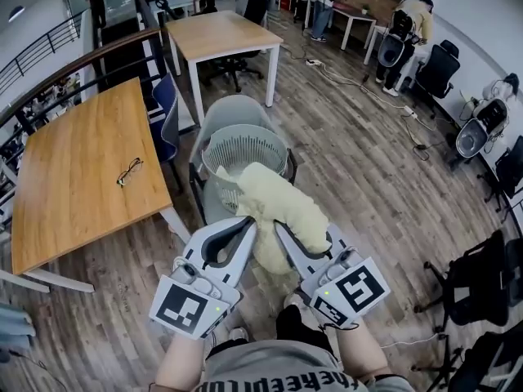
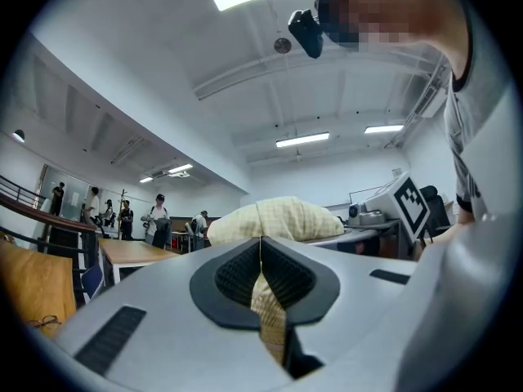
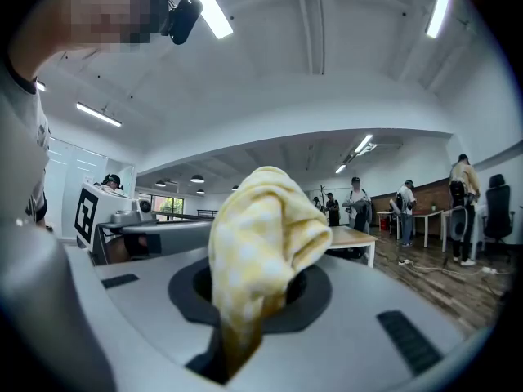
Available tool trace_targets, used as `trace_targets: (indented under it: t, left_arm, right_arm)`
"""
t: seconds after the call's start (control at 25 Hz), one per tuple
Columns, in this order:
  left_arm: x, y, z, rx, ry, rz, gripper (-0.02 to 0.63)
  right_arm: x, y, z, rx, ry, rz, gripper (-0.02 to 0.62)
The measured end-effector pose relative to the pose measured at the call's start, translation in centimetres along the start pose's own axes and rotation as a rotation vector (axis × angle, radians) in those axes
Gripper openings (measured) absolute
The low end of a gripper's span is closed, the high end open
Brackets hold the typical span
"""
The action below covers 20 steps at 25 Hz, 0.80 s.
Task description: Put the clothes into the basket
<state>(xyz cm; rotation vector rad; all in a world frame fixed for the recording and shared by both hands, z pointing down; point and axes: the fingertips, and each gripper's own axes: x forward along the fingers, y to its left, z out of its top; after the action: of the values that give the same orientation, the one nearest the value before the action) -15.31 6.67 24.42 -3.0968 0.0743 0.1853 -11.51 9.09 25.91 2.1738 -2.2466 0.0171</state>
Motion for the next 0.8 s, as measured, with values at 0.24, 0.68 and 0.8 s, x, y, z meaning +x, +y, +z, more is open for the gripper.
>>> trace_targets:
  t: [0.24,0.68,0.8]
  left_arm:
    - [4.4,0.4,0.0,0.01,-0.008,0.05,0.015]
    - [11.2,-0.3,-1.2,0.01,0.039,0.148,0.015]
    - [12.6,-0.5,-1.5,0.014,0.047,0.178,0.015]
  right_arm:
    - [0.5,-4.5,0.8,-0.005,-0.01,0.054,0.066]
    - [0.5,-11.4,0.9,0.014,-0.018,0.16,0.066]
    - [0.3,-12.9,0.9,0.018,-0.025,0.19,0.066]
